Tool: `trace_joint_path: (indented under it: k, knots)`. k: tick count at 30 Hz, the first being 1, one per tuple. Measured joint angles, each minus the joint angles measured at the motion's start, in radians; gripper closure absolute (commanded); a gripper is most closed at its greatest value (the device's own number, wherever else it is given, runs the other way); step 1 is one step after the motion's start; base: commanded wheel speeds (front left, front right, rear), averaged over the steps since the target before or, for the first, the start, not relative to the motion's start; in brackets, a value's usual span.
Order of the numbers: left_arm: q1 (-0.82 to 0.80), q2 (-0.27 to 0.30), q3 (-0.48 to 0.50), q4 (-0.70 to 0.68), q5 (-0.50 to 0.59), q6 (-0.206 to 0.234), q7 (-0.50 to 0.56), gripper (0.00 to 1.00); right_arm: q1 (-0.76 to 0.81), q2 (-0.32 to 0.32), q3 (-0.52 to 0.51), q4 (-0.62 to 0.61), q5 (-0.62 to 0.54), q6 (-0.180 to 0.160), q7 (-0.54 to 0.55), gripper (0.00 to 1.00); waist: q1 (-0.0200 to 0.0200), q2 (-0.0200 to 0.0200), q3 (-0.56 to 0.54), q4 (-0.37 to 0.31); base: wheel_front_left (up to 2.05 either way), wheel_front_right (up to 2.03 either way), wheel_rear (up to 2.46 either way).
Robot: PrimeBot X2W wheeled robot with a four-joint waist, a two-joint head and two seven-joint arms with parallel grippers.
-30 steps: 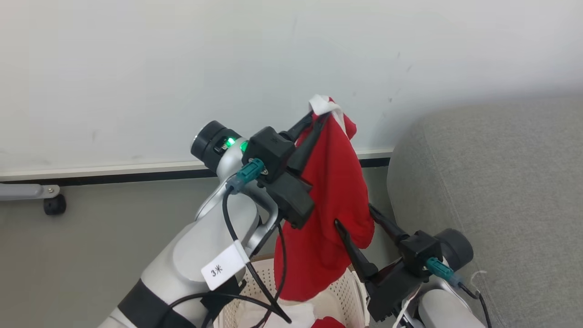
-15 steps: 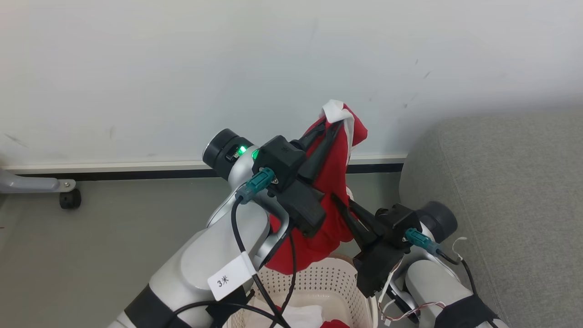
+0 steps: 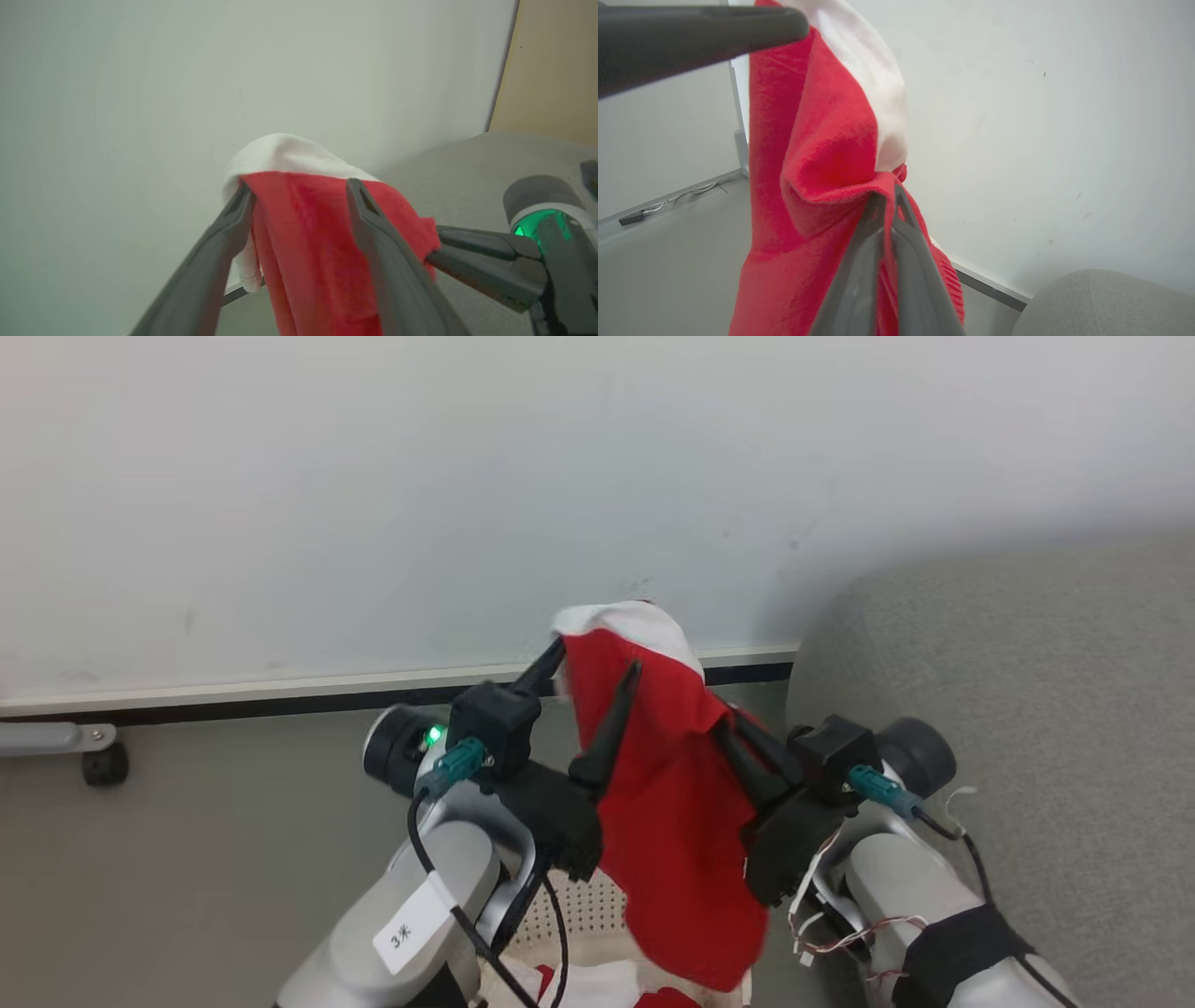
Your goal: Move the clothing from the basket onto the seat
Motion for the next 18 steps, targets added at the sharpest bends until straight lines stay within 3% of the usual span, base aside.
trace_joint_path:
  k: [18]
  knots:
    - [0.183, 0.015, 0.014, -0.013, -0.012, 0.0, 0.0, 0.0, -0.037, -0.149, -0.055, -0.069, 0.001, 0.001, 0.0, 1.0, 0.0, 0.0, -0.008, -0.157, 0.0, 0.0, 0.0]
